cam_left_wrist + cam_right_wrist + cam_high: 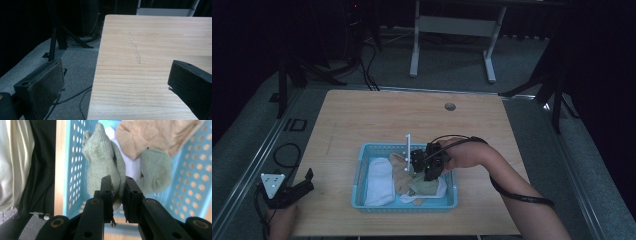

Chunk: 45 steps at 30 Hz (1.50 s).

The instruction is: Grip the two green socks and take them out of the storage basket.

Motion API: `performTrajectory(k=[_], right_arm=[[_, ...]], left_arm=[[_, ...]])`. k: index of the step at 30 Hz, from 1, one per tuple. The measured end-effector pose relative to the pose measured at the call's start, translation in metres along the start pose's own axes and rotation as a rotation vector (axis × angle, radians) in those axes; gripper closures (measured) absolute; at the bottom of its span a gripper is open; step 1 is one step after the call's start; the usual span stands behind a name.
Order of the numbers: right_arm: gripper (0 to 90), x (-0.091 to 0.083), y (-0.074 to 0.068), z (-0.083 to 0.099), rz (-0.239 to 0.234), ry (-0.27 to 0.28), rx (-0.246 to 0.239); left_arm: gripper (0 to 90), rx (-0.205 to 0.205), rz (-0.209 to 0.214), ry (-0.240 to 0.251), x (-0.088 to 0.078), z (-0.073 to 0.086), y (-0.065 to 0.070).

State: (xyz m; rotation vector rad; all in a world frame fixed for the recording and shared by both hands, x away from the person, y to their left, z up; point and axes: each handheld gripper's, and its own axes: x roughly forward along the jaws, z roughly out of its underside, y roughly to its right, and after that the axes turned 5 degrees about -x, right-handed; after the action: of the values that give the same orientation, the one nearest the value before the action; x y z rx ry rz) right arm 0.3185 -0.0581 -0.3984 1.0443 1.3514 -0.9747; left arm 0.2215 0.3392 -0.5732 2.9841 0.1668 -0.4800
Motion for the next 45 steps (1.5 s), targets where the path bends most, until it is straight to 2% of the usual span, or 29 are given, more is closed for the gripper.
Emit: performTrajectory(k=[1, 8, 9, 13, 14, 19, 20, 21, 32, 38, 45], right_arm=[[79.7, -0.009, -0.001, 0.005, 0.012, 0.008, 0.014], [79.7, -0.025, -0.005, 0.023, 0.028, 0.028, 0.051], [79.7, -0.028, -0.006, 0.032, 0.036, 0.027, 0.064], [79.7, -0.03, -0.007, 0.042, 0.038, 0.024, 0.081], [79.7, -0.031, -0.009, 0.055, 0.037, 0.017, 0.1], [79.7, -0.032, -0.012, 0.07, 0.037, 0.004, 0.12], [79.7, -0.031, -0.014, 0.084, 0.033, -0.009, 0.147], [79.7, -0.031, -0.016, 0.089, 0.031, -0.016, 0.152], [79.6, -0.027, -0.029, 0.135, 0.007, -0.058, 0.232], [79.6, -0.017, -0.034, 0.151, -0.008, -0.036, 0.264], [79.6, 0.025, -0.038, 0.163, -0.069, -0.025, 0.278]], left_arm=[[0.7, 0.0, 0.0, 0.0, 0.0, 0.0, 0.0], [0.7, 0.0, -0.001, 0.0, 0.0, 0.0, 0.0], [0.7, 0.0, -0.001, -0.002, 0.0, 0.0, 0.0], [0.7, 0.001, -0.002, -0.001, 0.0, 0.0, 0.0], [0.7, 0.001, -0.003, -0.003, 0.0, 0.0, 0.0], [0.7, 0.002, -0.005, -0.006, 0.0, 0.0, 0.0], [0.7, 0.002, -0.005, -0.006, 0.0, 0.0, 0.0], [0.7, 0.003, -0.006, -0.005, 0.0, 0.0, 0.0], [0.7, 0.008, -0.012, -0.007, 0.001, 0.0, 0.001], [0.7, 0.011, -0.014, -0.006, 0.0, 0.0, 0.001], [0.7, 0.01, -0.015, -0.006, 0.0, 0.0, 0.001]])
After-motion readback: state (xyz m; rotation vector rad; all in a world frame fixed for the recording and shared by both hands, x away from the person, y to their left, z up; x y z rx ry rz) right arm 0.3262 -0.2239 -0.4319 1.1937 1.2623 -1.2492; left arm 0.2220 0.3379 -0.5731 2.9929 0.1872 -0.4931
